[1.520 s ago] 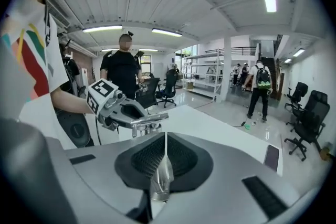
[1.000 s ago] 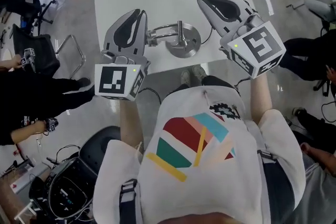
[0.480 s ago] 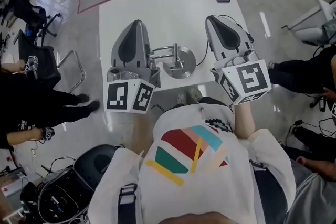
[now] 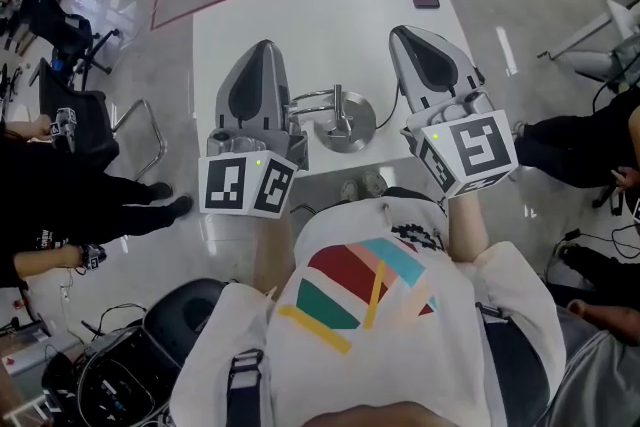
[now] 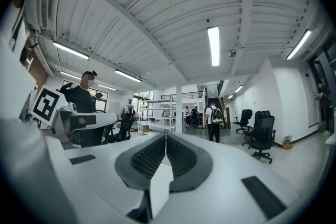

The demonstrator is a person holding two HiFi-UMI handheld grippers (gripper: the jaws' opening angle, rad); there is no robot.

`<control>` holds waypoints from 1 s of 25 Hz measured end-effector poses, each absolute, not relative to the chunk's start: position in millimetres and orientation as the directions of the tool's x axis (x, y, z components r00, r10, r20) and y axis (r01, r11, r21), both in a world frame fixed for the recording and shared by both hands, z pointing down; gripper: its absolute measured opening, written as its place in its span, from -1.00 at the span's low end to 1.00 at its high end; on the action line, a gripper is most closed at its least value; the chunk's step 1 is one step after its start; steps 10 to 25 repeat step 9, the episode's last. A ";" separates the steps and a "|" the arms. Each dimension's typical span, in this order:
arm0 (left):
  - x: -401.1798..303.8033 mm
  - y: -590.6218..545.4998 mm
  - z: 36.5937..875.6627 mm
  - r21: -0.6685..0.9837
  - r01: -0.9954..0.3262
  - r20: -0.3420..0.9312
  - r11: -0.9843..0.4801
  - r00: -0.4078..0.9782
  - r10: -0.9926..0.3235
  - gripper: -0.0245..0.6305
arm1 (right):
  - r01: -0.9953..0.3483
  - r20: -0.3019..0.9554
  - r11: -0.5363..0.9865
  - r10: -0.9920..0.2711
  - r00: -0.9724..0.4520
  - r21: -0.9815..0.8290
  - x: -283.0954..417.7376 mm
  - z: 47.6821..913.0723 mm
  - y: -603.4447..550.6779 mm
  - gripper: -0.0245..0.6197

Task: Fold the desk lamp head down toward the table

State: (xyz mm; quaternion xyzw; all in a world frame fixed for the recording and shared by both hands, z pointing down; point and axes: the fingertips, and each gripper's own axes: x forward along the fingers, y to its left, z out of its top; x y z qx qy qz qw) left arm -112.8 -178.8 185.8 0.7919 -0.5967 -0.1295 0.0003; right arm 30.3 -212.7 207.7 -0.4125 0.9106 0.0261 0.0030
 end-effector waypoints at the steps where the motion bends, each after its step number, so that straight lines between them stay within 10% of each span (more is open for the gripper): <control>1: -115.3 -180.8 187.5 0.158 -0.944 -0.203 -0.289 0.256 -0.945 -0.79 | -0.750 -0.026 0.660 -0.750 -0.661 0.046 27.0 209.2 -214.9 -0.87; 25: -111.7 -191.4 212.3 0.138 -0.950 -0.183 -0.281 0.254 -0.950 -0.79 | -0.738 -0.015 0.673 -0.738 -0.675 0.051 26.1 232.0 -225.9 -0.87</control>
